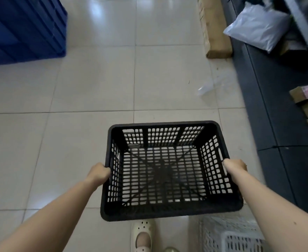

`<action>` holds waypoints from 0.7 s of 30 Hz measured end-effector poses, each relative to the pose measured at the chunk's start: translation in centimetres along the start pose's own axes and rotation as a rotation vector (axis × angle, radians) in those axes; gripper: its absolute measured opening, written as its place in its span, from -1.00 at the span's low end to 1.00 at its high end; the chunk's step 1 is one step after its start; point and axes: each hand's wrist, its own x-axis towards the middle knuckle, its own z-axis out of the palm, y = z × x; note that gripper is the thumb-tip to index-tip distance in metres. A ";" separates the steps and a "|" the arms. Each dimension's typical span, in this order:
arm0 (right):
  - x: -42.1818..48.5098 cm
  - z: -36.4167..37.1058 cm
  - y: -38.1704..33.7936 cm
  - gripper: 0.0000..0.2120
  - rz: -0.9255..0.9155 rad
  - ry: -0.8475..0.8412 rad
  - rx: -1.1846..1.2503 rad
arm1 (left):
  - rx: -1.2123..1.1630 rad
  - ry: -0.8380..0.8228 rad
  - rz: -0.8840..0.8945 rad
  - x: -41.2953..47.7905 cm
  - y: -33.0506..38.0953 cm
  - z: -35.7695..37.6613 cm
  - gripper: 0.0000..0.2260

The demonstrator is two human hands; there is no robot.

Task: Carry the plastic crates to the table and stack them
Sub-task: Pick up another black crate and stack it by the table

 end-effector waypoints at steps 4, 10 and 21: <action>-5.7 -8.3 -1.1 -0.46 0.035 0.010 0.039 | 0.032 0.101 0.152 -9.1 5.9 -6.2 -0.74; -14.4 -24.7 -3.5 -0.46 -0.082 0.019 0.092 | 0.058 0.191 0.267 -25.0 14.8 -17.5 -0.69; -40.6 -55.4 -8.7 -0.55 -0.563 0.211 0.294 | 0.031 0.517 0.604 -51.2 25.6 -39.2 -0.58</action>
